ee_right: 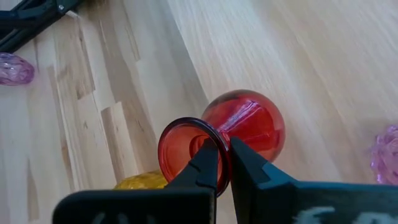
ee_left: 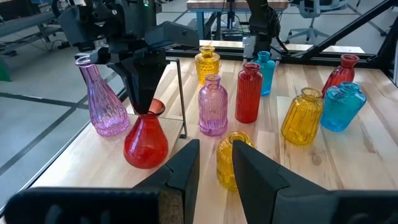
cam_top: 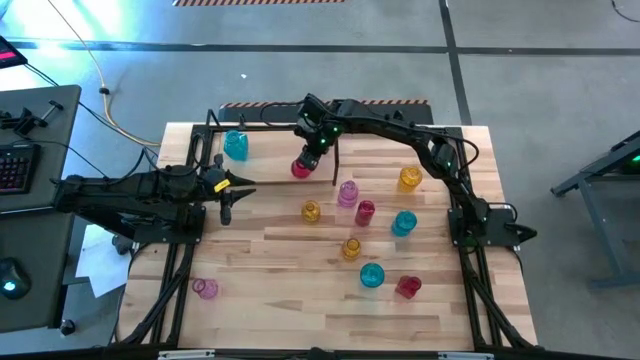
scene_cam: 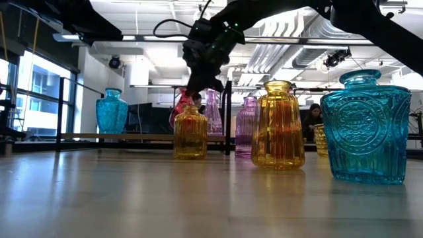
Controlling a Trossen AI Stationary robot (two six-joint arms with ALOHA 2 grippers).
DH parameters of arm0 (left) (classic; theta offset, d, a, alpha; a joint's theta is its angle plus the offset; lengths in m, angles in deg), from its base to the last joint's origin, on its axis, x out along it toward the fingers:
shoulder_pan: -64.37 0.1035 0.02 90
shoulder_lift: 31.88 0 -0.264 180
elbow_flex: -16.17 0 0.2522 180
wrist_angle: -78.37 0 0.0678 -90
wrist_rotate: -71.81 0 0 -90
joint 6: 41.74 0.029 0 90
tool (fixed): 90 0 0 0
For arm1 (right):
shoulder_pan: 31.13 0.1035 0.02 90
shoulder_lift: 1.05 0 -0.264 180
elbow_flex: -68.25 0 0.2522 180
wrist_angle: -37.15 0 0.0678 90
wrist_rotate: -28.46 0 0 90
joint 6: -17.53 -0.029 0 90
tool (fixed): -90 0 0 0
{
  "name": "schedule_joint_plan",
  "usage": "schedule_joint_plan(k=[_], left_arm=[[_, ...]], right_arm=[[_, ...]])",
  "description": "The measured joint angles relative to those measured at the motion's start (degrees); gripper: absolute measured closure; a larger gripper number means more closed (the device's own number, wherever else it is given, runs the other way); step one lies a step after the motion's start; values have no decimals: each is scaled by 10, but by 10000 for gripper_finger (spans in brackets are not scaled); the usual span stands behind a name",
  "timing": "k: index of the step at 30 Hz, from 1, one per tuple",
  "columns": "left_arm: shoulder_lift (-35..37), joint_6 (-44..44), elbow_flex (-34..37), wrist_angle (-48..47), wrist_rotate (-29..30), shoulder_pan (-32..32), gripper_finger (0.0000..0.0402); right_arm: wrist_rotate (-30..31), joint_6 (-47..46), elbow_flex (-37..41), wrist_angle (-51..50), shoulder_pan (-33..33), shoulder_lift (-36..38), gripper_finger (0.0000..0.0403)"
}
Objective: Sort vases onto shelf
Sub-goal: Put the middle left red vase on the shelf
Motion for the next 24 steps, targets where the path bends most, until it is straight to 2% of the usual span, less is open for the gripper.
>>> schedule_joint_plan(k=[7,11,18,20,24], left_arm=[[0,0,0,0,0,0,316],[0,0,0,0,0,0,316],[0,1,0,5,0,0,316],[0,4,0,11,0,0,316],[0,5,0,18,0,0,316]], right_arm=[[-1,-6,0,30,9,0,401],[-22,-14,0,63,16,0,401],[-25,-2,-72,44,24,0,400],[-26,-2,-69,71,26,8,400],[-23,-4,-73,62,24,14,402]])
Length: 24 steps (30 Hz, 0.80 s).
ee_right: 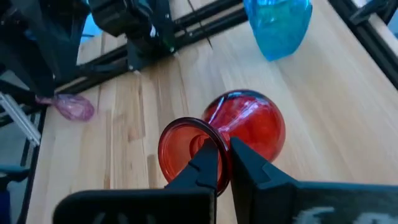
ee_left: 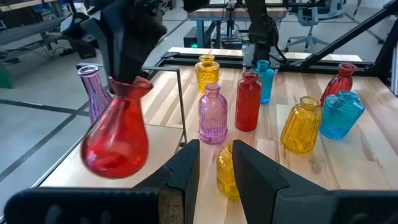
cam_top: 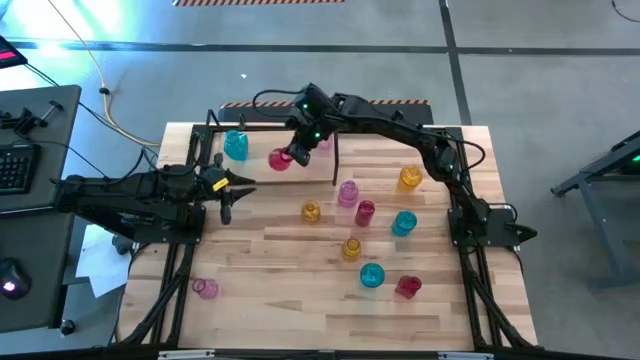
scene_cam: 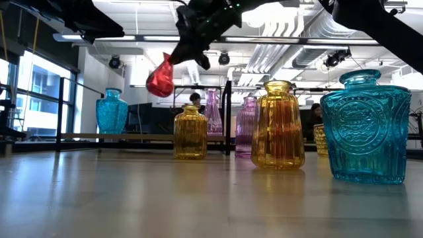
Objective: Sort vases onto shelf
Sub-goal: Put the middle left red vase on the shelf
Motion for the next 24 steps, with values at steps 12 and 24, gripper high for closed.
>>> schedule_joint_plan(k=[12,24], left_arm=[[0,4,0,-1,0,0,316],[0,4,0,-1,-1,0,316]], right_arm=[[16,15,11,-64,-6,-33,402],[12,5,11,-101,-21,-41,403]])
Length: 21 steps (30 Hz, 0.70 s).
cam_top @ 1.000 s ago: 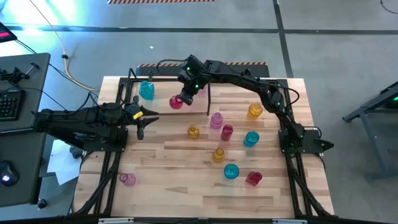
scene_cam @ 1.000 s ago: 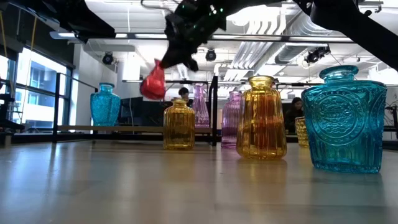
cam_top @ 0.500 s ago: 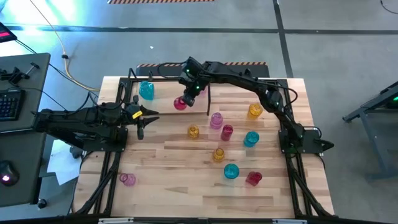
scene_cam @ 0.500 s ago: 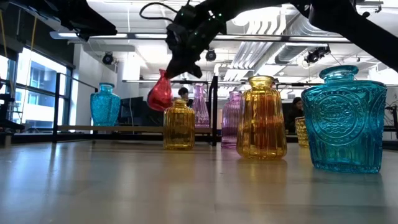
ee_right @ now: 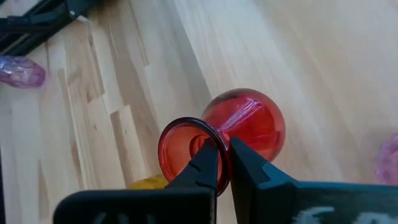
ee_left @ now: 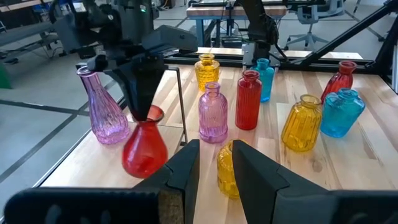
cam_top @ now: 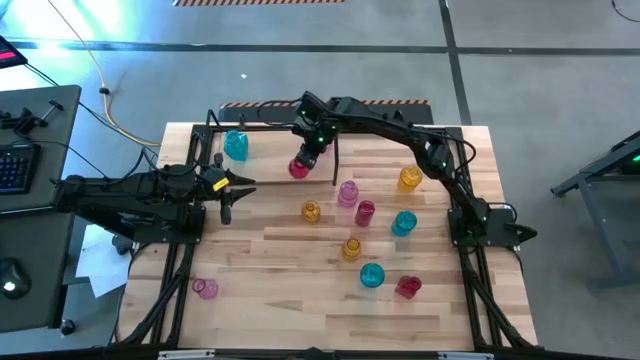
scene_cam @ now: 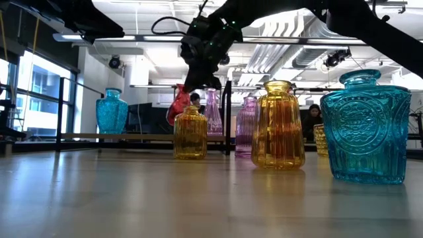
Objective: Sort vases onto shelf
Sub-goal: Put the middle left red vase on the shelf
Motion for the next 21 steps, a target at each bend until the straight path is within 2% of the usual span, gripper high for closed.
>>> schedule_joint_plan(k=[16,21], left_arm=[[0,0,0,-2,0,0,316],[0,2,0,-3,0,0,316]], right_arm=[[-10,4,-5,8,1,-24,402],[-8,6,-5,14,1,-24,387]])
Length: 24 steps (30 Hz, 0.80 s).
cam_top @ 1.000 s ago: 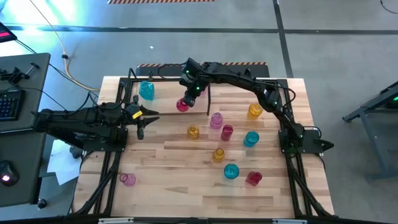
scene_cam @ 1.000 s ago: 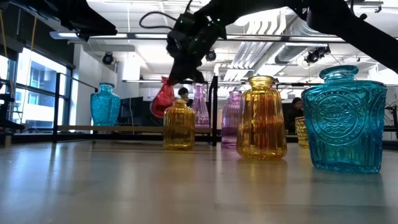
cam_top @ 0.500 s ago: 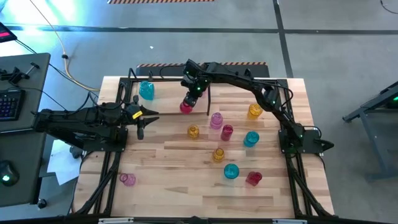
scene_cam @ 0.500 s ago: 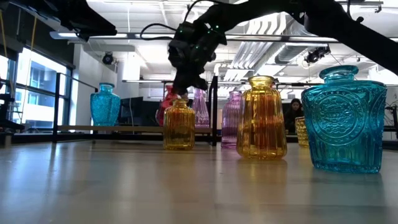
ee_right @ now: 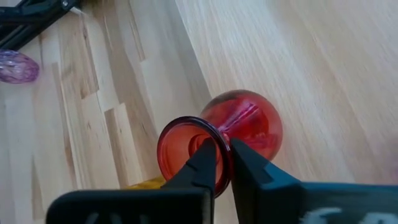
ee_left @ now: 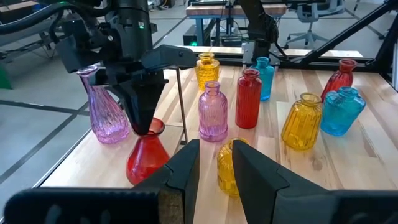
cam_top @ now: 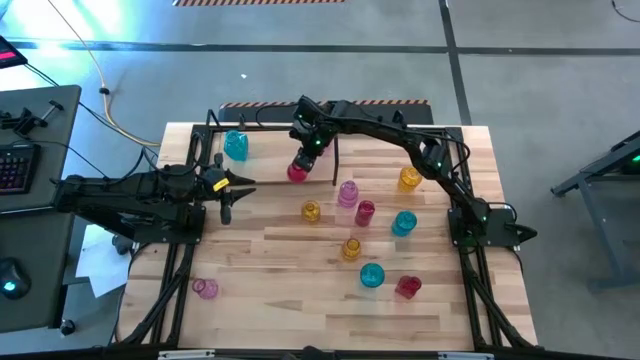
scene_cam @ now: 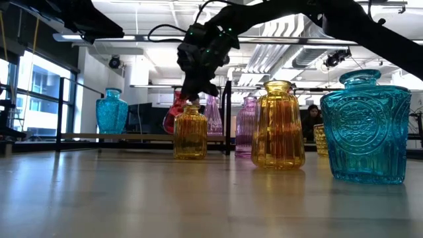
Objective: Sort vases onto shelf
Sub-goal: Put the middle left red vase on the shelf
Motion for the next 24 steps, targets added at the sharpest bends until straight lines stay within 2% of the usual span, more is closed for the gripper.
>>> schedule_joint_plan(k=[12,24], left_arm=[[0,3,0,-1,0,0,316],[0,4,0,-2,0,0,316]], right_arm=[[-1,4,0,33,0,0,333],[10,57,-5,106,7,15,328]])
